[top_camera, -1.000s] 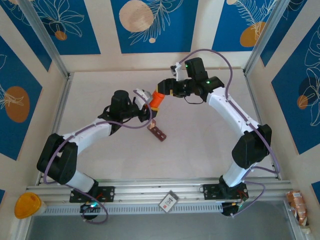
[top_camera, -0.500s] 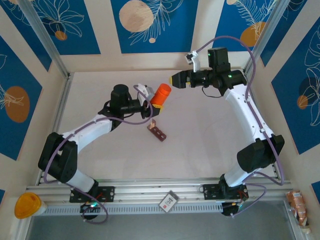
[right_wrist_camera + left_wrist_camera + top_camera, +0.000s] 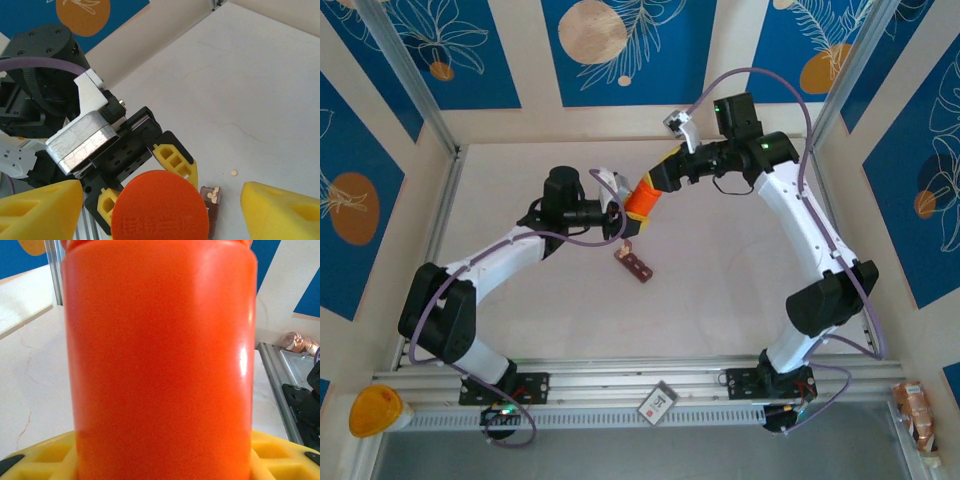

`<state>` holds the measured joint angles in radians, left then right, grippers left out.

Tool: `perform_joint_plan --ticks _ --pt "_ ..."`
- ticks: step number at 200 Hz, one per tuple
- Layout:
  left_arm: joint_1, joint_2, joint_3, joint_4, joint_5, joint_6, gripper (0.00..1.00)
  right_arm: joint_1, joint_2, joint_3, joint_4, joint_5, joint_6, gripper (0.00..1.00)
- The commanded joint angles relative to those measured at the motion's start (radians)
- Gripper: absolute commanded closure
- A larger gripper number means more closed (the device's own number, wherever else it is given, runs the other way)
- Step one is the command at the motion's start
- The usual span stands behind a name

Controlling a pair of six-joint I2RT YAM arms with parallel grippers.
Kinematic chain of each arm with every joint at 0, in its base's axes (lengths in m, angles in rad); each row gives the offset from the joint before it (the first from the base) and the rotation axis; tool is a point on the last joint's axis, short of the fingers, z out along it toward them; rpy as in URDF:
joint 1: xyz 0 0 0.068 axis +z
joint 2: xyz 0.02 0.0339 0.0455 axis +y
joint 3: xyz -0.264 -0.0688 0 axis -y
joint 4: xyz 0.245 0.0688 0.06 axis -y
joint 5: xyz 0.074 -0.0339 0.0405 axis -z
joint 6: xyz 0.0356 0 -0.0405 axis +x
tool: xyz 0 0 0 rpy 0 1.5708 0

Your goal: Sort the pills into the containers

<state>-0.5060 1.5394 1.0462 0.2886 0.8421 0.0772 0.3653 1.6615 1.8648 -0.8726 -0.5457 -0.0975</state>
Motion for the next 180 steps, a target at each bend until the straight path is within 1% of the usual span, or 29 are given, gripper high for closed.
perform_joint_plan --ticks 1,35,55,67,97,113,147,164,180 --pt "0.006 -0.014 0.027 0.000 0.038 0.003 1.00 0.009 0.015 0.015 -0.041 0.006 -0.030 0.19" --pt "0.008 -0.015 0.027 0.001 0.038 0.001 1.00 0.016 0.015 -0.005 -0.039 0.000 -0.030 0.26" --pt "0.008 -0.016 0.029 0.003 0.037 -0.002 1.00 0.020 0.011 -0.029 -0.028 -0.005 -0.027 0.37" --pt "0.008 -0.017 0.028 0.006 0.035 -0.002 1.00 0.023 0.006 -0.050 -0.016 -0.011 -0.019 0.42" --pt "0.008 -0.021 0.030 0.009 0.034 -0.001 1.00 0.033 -0.015 -0.113 0.024 -0.010 0.000 0.43" --pt "0.009 -0.022 0.029 0.010 0.029 0.001 1.00 0.040 -0.026 -0.145 0.047 0.000 0.018 0.49" --pt "0.008 -0.027 0.029 0.011 0.001 0.011 1.00 0.044 -0.035 -0.206 0.111 0.025 0.118 0.58" --pt "0.008 -0.034 0.020 0.017 -0.038 0.020 1.00 0.054 -0.030 -0.226 0.147 0.048 0.209 0.59" --pt "0.006 -0.049 -0.007 0.065 -0.100 0.022 1.00 0.077 -0.026 -0.251 0.186 0.093 0.301 0.59"
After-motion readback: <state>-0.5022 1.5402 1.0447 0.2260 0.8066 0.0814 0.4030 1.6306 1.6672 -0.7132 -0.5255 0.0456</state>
